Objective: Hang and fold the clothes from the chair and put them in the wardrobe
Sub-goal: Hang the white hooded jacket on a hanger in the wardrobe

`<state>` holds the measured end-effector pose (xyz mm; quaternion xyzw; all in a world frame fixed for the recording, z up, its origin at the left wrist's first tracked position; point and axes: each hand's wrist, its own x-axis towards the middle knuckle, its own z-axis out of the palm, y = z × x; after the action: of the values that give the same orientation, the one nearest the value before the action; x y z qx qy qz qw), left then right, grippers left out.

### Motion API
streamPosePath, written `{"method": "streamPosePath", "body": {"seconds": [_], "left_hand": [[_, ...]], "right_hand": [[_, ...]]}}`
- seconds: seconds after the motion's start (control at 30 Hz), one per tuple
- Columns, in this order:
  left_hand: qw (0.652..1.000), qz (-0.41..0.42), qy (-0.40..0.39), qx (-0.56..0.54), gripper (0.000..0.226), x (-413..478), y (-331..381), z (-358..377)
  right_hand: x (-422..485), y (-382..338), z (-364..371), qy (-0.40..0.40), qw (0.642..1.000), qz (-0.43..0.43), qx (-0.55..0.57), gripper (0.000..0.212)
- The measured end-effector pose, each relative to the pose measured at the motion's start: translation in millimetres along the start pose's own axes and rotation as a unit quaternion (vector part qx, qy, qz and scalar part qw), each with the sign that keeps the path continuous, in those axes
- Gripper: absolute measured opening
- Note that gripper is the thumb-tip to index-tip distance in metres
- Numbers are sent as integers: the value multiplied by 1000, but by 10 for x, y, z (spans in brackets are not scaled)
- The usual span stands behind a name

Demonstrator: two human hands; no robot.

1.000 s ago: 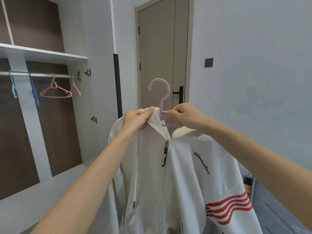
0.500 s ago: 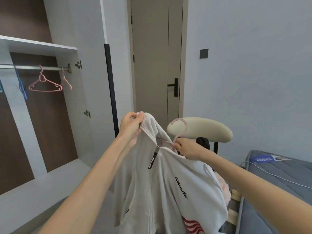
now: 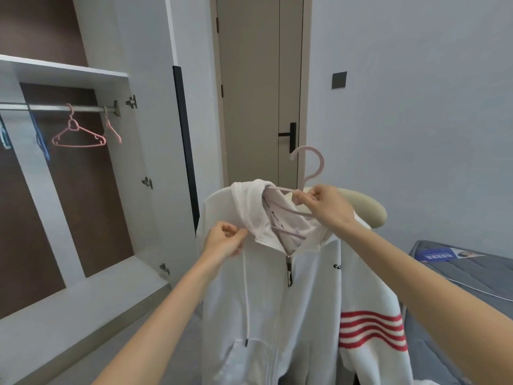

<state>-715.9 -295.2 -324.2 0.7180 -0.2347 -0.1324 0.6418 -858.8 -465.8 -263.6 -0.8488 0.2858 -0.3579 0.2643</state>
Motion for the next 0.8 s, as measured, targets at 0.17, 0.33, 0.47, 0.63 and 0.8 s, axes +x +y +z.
{"method": "streamPosePath", "body": {"seconds": [0.17,0.33,0.47,0.63,0.8], "left_hand": [[988,123,92,-20,25,43,316,-89],[987,101,97,-77,44,80,645,-82],[985,71,97,-120,39,73,681,-37],[970,48,166,-170,29,184,606,-121],[971,65,204,-102,30,269,386,-301]], "right_hand": [[148,-117,-158,77,996,-15,-52,57],[50,-285,-239,113,989,-46,-83,57],[-59,-311,-212,131,982,-77,-114,59],[-61,-159,-339,103,987,-40,-112,52],[15,15,-476,114,990,5,-81,60]]}}
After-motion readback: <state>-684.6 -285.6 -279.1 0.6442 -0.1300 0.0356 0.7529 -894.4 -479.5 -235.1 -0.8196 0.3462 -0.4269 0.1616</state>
